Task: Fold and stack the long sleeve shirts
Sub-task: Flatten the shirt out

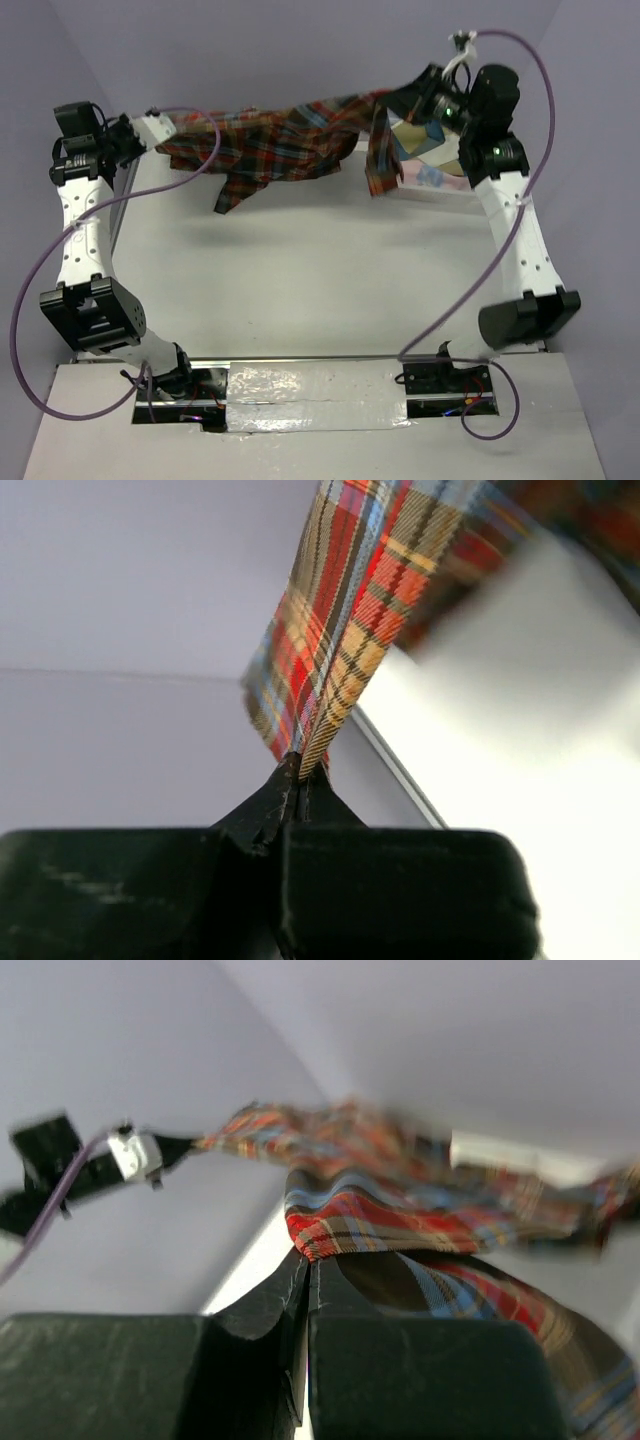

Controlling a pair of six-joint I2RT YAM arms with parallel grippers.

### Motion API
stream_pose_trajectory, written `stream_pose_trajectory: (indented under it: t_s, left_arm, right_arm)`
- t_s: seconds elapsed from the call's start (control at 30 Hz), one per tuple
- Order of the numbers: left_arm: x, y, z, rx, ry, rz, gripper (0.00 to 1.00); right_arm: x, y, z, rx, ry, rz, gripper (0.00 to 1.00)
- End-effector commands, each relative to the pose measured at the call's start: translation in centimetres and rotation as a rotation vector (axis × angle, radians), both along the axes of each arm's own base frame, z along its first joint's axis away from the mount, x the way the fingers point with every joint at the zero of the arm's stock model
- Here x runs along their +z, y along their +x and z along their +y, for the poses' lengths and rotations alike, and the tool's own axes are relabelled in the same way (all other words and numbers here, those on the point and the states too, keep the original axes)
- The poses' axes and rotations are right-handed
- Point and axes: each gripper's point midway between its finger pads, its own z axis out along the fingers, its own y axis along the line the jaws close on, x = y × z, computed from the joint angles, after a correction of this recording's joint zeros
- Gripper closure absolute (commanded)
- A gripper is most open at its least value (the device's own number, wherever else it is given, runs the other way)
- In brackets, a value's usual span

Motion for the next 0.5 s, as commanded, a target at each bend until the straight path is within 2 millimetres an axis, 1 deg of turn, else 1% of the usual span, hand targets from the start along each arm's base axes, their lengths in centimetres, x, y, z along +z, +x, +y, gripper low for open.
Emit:
stream_pose_trajectory:
  t_s: [0.0,0.03,0.1,0.13,0.17,0.2,0.23,0.27,0.3,0.33,0.37,0.4,0.43,0.47]
  left_arm:
    - [-4.5,-4.8,0.2,-0.092,0.151,0.188,1.00]
    - [-6.3,-7.4,0.4,-0.125,0.192,0.287,1.00]
    - [-8.6,-10.8,0.3,-0.178,0.226,0.428,1.00]
    - [-9.5,-12.7,0.2,-0.228,0.283,0.492,1.00]
    - [-12.8,-16.6,-0.1,-0.257,0.268,0.679,1.00]
    - [-14.1,-18.6,-0.4,-0.285,0.275,0.756,1.00]
    - [-16.5,-21.4,-1.2,-0.335,0.264,0.851,1.00]
    - [-17.8,-23.5,-1.3,-0.332,0.256,0.928,1.00]
    - [-18.8,-24.6,-1.5,-0.336,0.253,0.963,1.00]
    - [-20.6,-26.4,-2.0,-0.346,0.231,1.021,1.00]
    - [-21.5,-27.2,-2.1,-0.346,0.224,1.054,1.00]
    - [-22.2,-28.1,-2.0,-0.335,0.219,1.092,1.00]
    - [-23.3,-29.3,-2.4,-0.340,0.198,1.137,1.00]
    - [-23.9,-30.0,-2.5,-0.342,0.192,1.160,1.00]
  right_arm:
    - [-3.9,-5.1,0.2,0.034,-0.075,0.032,1.00]
    - [-6.2,-7.8,0.3,0.045,-0.087,0.063,1.00]
    - [-8.9,-10.7,0.2,0.056,-0.115,0.110,1.00]
    - [-10.4,-12.0,0.3,0.061,-0.127,0.138,1.00]
    - [-13.5,-14.6,0.2,0.066,-0.147,0.203,1.00]
    - [-15.3,-15.9,0.4,0.073,-0.160,0.238,1.00]
    - [-18.3,-17.8,0.2,0.075,-0.172,0.290,1.00]
    - [-20.4,-19.4,0.7,0.099,-0.188,0.352,1.00]
    - [-22.1,-20.6,0.9,0.119,-0.191,0.397,1.00]
    - [-24.9,-22.3,1.2,0.145,-0.182,0.475,1.00]
    - [-26.1,-24.0,1.9,0.202,-0.181,0.519,1.00]
    - [-27.3,-25.1,2.2,0.230,-0.178,0.553,1.00]
    - [-28.8,-26.4,2.3,0.247,-0.169,0.594,1.00]
    - [-29.6,-27.4,2.3,0.263,-0.176,0.626,1.00]
